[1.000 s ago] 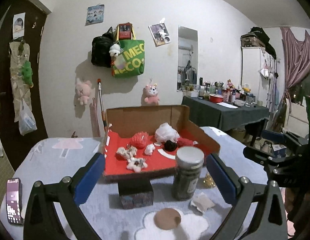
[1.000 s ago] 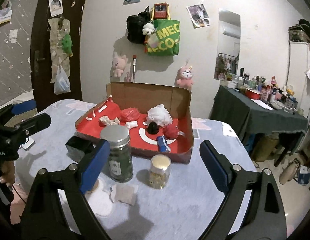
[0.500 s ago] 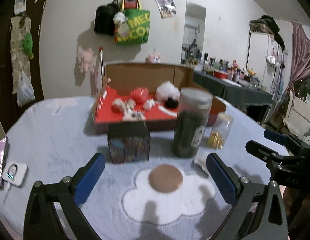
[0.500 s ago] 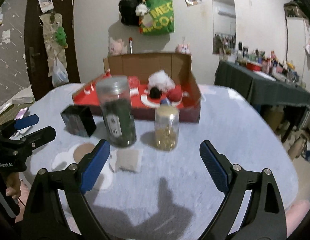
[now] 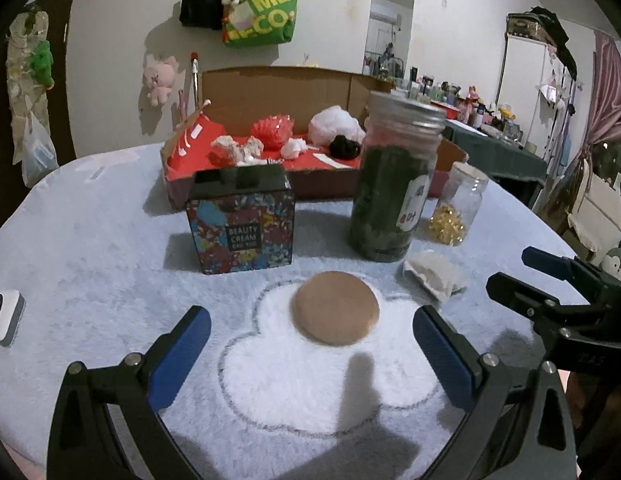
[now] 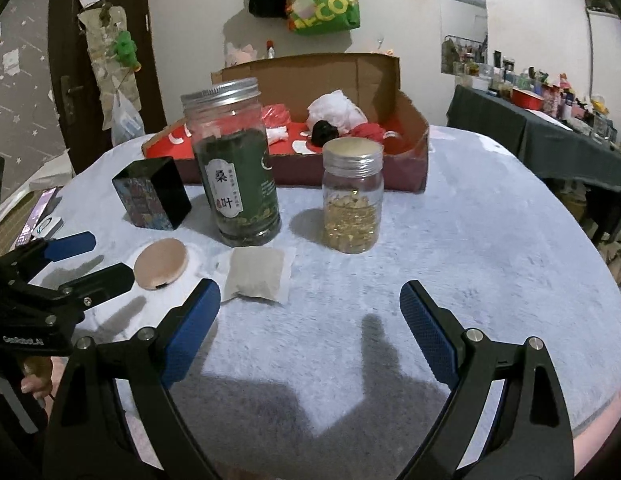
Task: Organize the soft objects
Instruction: 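Move the left gripper to the beige round puff while the right approaches the white tissue sachet, then grasp the beige round puff with the left gripper while the right grasps the white tissue sachet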
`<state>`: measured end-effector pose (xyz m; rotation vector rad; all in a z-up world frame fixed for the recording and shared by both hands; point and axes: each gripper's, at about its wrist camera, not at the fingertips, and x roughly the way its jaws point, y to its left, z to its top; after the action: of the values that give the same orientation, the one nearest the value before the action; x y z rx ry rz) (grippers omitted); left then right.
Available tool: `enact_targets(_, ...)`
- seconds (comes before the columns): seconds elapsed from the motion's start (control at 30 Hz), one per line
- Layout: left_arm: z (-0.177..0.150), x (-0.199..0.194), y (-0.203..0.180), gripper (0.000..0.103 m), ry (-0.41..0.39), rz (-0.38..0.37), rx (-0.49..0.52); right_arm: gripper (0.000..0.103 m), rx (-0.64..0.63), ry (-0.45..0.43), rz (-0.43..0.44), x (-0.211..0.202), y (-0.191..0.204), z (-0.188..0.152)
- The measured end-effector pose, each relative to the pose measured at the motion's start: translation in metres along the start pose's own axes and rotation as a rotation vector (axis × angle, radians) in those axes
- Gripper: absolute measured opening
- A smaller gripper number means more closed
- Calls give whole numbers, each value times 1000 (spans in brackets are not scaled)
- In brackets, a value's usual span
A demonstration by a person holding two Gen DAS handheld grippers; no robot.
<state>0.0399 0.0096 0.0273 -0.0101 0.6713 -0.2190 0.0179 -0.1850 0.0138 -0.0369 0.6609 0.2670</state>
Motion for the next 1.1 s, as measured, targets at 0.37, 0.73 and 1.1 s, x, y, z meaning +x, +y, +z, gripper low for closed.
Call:
enact_targets(0.37, 5, 24, 1, 92, 97, -28, 68, 92, -53, 70, 94, 26, 4, 7)
enact_targets(0.73, 13, 39, -6, 54, 161, -125, 160, 45, -147, 149, 191, 55, 18, 15)
enact_targets(1.1, 25, 22, -5, 24, 142, -242, 114, 17, -134, 69, 209, 28, 16, 21)
